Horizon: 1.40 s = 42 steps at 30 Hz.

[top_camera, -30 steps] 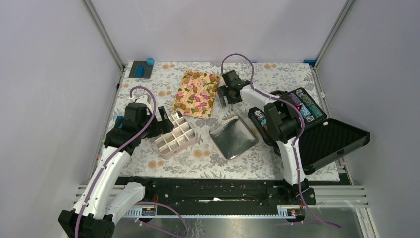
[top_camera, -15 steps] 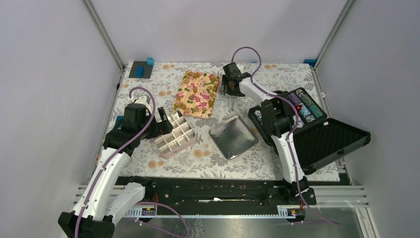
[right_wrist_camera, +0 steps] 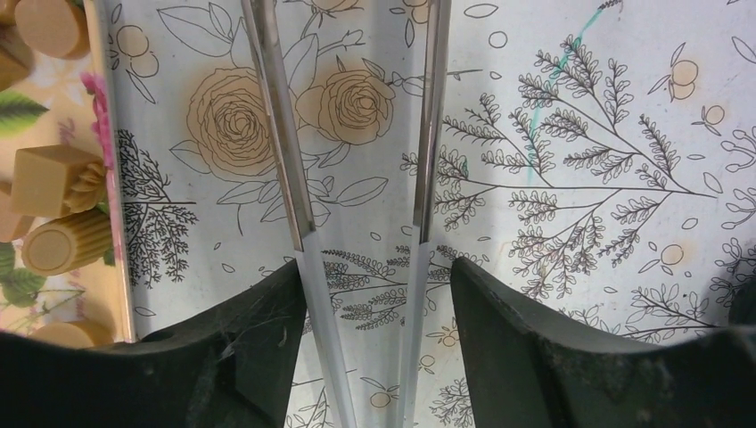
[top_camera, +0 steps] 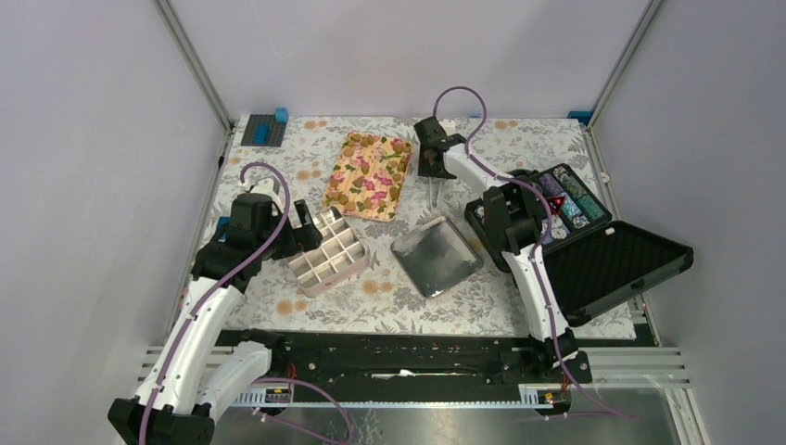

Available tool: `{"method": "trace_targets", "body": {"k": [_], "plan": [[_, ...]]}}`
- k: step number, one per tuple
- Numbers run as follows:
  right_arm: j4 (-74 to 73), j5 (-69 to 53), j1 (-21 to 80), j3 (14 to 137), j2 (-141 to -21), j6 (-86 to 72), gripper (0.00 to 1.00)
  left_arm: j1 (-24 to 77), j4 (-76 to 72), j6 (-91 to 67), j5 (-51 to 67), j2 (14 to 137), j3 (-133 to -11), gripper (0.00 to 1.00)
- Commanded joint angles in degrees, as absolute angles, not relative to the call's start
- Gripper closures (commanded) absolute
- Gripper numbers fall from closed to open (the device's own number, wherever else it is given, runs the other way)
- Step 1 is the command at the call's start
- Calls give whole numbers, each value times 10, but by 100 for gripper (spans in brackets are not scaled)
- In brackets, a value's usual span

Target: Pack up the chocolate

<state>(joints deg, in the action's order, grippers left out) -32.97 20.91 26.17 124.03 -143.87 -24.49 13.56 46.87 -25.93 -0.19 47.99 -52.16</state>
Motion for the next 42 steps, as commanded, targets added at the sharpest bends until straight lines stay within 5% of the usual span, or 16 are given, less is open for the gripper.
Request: {"method": "trace_targets", "body": {"k": [1, 20, 27, 42], "plan": [[-358, 235, 265, 1258, -1457, -231, 35, 137, 454, -254, -16, 474, -548, 1], [-344, 230, 285, 1236, -1444, -217, 37, 137, 455, -256, -16, 473, -544, 1], [-345, 235, 285, 1245, -1437, -199, 79, 137, 455, -257, -11, 469, -543, 1], [-373, 155, 287, 1117, -1187, -131, 85, 137, 454, -267, -11, 472, -540, 1]]}}
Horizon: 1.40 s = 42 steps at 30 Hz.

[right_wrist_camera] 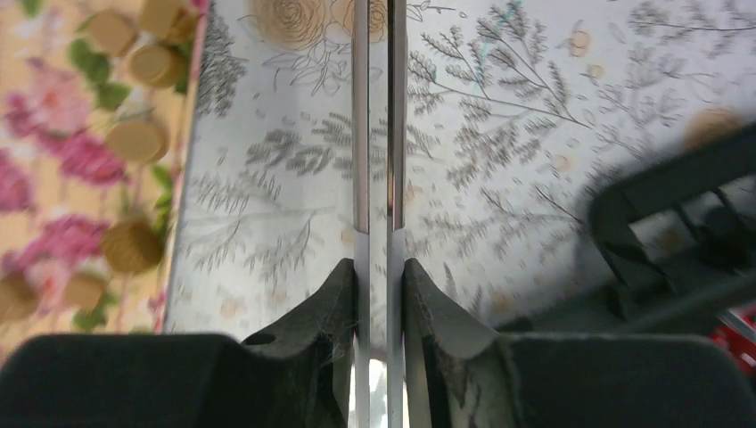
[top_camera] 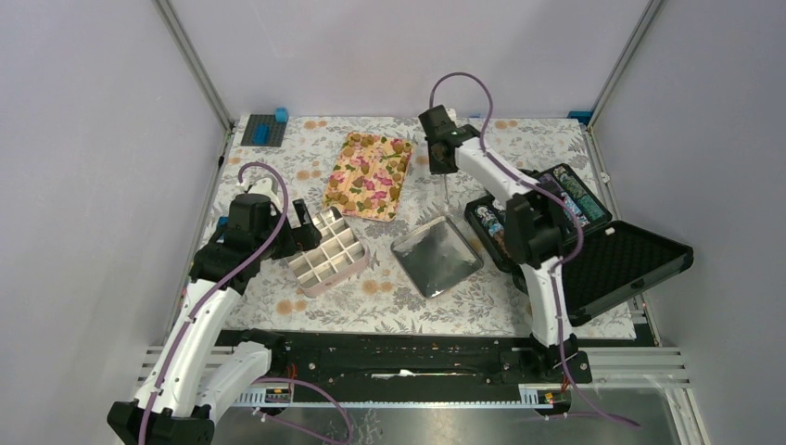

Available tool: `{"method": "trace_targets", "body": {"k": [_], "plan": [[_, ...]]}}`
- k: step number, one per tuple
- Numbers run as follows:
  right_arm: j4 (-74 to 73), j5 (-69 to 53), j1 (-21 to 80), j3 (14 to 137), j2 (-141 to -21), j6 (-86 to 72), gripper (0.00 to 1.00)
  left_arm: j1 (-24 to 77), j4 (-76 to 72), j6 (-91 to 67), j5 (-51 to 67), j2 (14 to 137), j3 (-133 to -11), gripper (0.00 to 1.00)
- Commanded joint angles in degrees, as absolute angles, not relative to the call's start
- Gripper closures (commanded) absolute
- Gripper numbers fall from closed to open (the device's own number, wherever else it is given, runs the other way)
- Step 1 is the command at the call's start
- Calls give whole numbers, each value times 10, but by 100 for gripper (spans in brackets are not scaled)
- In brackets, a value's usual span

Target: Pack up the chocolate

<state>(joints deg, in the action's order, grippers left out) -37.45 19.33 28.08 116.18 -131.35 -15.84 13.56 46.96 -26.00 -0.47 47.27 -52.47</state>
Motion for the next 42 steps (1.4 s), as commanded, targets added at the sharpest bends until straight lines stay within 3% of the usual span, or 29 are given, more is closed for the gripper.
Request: {"method": "trace_targets", "body": {"k": [1, 9, 20, 25, 42], "plan": [[-370, 142, 287, 1089, -1160, -130, 85, 137, 453, -267, -10, 473, -542, 1], [-373, 57, 295, 958, -1042, -124, 78, 137, 450, -270, -3, 476, -556, 1], [-397, 42, 319, 908, -982, -119, 62, 137, 435, -276, 20, 483, -556, 1], [-397, 40, 338, 905, -979, -119, 57, 137, 424, -283, 33, 483, -548, 1], [-418, 88, 415, 1000, -1055, -101, 56, 137, 428, -281, 26, 462, -548, 1]]}}
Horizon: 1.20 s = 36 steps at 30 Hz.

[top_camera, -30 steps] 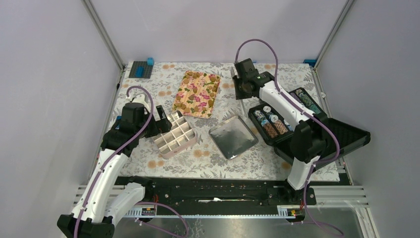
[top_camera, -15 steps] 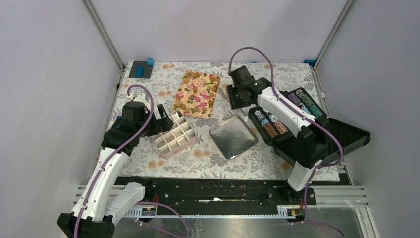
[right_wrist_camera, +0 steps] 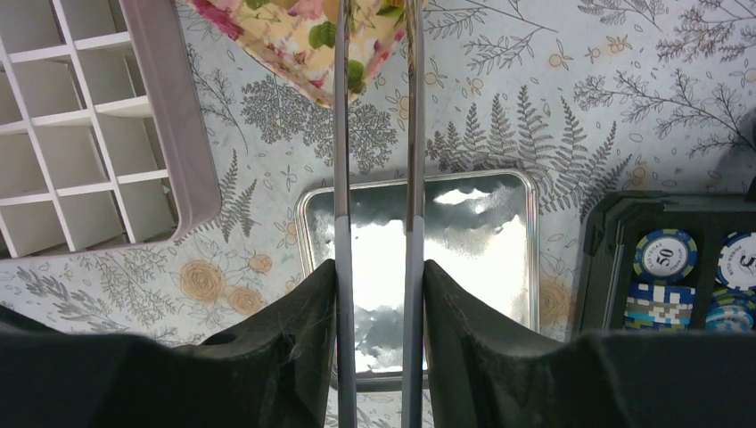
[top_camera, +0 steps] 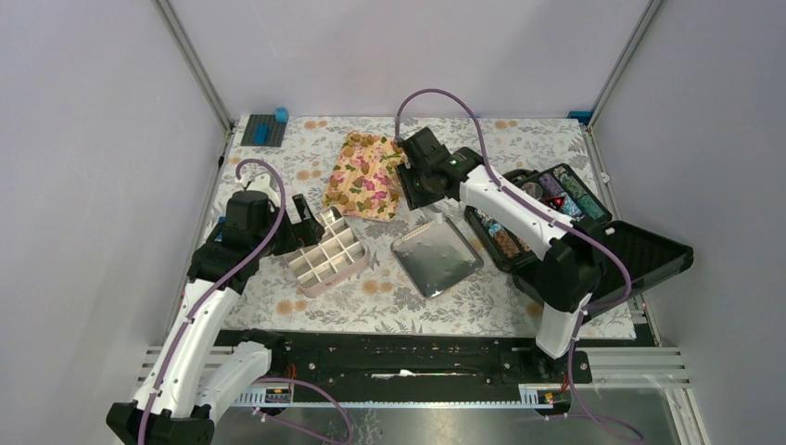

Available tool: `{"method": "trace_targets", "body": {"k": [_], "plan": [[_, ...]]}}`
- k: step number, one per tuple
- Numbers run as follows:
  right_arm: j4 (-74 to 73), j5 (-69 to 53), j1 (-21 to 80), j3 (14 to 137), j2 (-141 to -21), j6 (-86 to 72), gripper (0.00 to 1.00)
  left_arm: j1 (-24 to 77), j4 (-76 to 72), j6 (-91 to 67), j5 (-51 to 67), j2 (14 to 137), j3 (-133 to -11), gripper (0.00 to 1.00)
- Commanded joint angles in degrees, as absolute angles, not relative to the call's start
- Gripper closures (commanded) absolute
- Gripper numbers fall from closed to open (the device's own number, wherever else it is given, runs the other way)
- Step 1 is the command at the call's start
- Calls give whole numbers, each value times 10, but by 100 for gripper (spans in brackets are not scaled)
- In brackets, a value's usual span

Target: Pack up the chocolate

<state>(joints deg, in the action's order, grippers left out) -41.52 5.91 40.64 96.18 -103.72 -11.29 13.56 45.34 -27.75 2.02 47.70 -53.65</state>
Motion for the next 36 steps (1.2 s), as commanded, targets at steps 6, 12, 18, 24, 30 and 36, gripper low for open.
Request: {"method": "trace_targets", "body": {"k": [6, 12, 18, 24, 30, 36], "plan": [[-424, 128, 421, 1017, -1080, -98, 55, 137, 431, -282, 22, 461, -543, 1], [-423, 127, 421, 1027, -1097, -96, 54, 137, 431, -280, 17, 465, -543, 1], [-423, 109, 422, 1032, -1105, -98, 54, 137, 431, -280, 15, 466, -542, 1], [-421, 97, 426, 1034, -1112, -99, 54, 137, 431, -281, 14, 464, -539, 1], [-421, 95, 433, 1033, -1124, -99, 54, 137, 431, -280, 12, 459, -536, 1], [-419, 93, 436, 1037, -1135, -98, 54, 137, 431, -280, 12, 455, -534, 1]]}}
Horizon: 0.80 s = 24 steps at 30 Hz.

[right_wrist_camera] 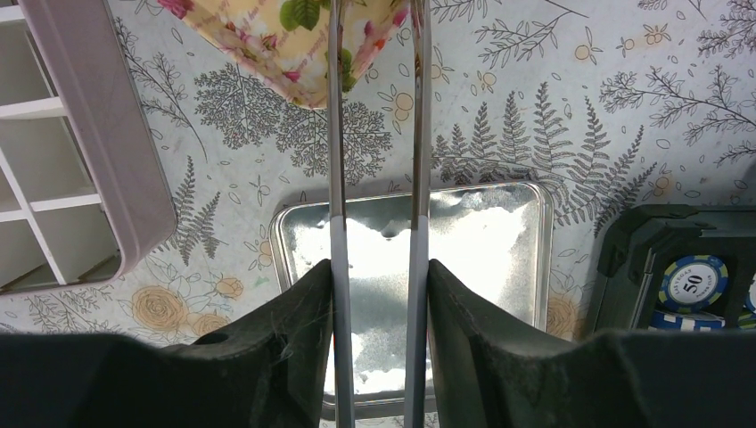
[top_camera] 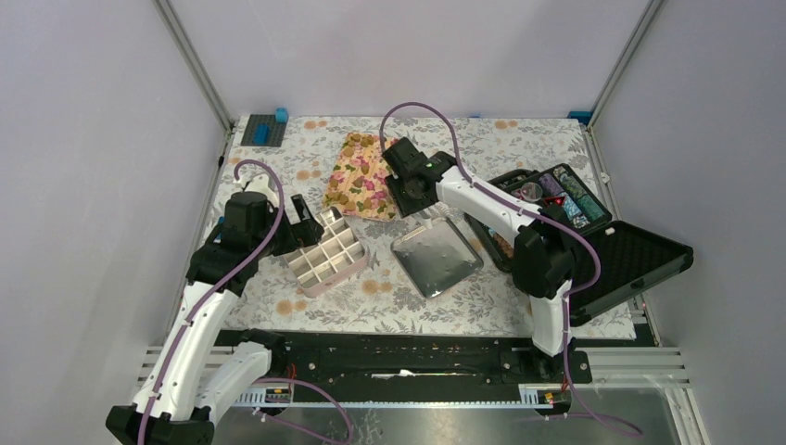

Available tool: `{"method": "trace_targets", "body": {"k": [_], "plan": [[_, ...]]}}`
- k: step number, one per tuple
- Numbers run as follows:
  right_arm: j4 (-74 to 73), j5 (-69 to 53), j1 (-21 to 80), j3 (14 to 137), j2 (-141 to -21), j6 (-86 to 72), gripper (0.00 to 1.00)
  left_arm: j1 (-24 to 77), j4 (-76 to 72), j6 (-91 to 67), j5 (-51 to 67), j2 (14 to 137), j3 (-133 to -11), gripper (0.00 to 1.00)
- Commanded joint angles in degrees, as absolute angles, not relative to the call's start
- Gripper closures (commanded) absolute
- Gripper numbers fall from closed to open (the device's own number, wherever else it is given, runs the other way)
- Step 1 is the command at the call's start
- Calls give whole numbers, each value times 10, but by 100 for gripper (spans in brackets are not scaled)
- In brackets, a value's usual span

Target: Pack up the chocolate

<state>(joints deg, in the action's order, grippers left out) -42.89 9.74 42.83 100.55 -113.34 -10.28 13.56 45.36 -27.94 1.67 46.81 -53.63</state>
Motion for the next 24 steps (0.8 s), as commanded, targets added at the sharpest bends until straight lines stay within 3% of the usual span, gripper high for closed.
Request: {"method": "trace_targets", "body": {"k": [1, 15, 24], "plan": [[-419, 95, 436, 1038, -1137, -98, 53, 137, 431, -279, 13, 454, -534, 1], [-432, 141, 443, 1052, -1170, -87, 55, 137, 431, -280, 16, 448, -530, 1], [-429, 133, 453, 1050, -1152, -92, 72, 137, 431, -282, 14, 448, -530, 1]]}}
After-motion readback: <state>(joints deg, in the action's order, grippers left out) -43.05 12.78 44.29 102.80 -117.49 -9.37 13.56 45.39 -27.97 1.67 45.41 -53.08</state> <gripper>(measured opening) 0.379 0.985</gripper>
